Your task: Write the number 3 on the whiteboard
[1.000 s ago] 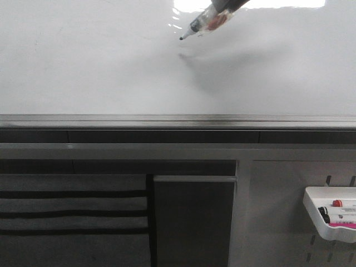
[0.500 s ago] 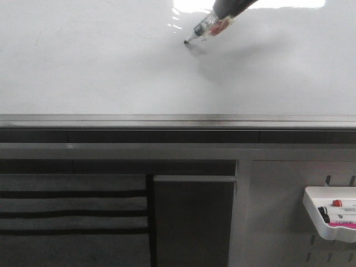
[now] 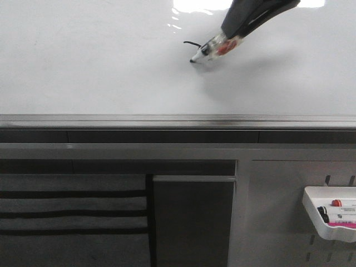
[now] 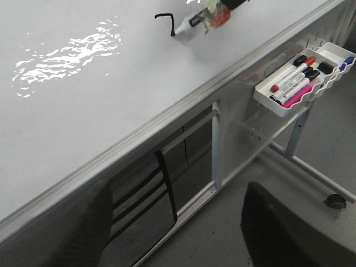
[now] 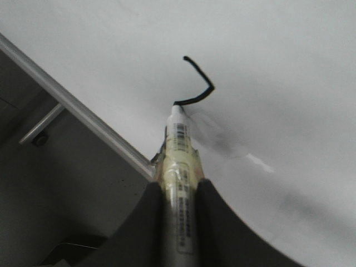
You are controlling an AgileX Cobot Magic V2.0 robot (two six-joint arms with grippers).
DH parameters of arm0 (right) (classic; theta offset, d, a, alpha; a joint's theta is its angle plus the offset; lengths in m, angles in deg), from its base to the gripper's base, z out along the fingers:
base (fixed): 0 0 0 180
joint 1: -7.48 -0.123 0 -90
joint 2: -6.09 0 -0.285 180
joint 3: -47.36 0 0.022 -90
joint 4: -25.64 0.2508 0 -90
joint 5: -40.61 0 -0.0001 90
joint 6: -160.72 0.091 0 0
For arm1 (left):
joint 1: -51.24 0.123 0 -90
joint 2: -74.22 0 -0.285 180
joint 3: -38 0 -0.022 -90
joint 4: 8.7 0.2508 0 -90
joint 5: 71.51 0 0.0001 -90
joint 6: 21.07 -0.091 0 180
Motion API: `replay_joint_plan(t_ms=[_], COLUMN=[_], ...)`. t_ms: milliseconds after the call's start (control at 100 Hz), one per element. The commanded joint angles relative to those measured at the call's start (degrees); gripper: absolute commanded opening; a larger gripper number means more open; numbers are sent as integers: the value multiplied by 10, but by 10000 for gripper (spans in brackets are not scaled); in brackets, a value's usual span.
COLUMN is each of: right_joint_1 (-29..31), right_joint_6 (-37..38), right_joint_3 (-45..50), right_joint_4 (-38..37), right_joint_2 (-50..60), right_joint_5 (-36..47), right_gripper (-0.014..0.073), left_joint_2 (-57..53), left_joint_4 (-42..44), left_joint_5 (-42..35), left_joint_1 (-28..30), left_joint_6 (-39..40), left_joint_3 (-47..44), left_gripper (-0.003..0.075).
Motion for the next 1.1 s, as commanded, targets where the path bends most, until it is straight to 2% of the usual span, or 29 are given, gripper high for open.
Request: replay_joint_plan(t_ms=[0,260,400,550,720,830,1090], right_joint_1=[-2,30,-10,-49,-51,-70,-77], right_joint_6=[4,6,5,7,4,-21,-22], right_joint_3=[-12,26,70,57,37,64,133], right_joint_4=[1,-15,5,9,14,24,34], right_joint_2=[7,40,28,9,33,87,203], right_joint_5=[63,6,83,154,101,103,56], right_gripper=[8,8,8,8,8,8,8], left_joint_2=[0,0,0,0,0,0,0], left_joint_4=[-15,-15,-15,-15,-15,-15,-15], left_joint_5=[-37,-37,-37,-37,-37,-37,-37], left_joint_1=[1,1,1,1,1,1,1], left_joint_6=[6,6,6,6,6,6,6], left_joint_3=[17,17,17,17,17,17,17], left_gripper=[459,459,459,459,459,459,459])
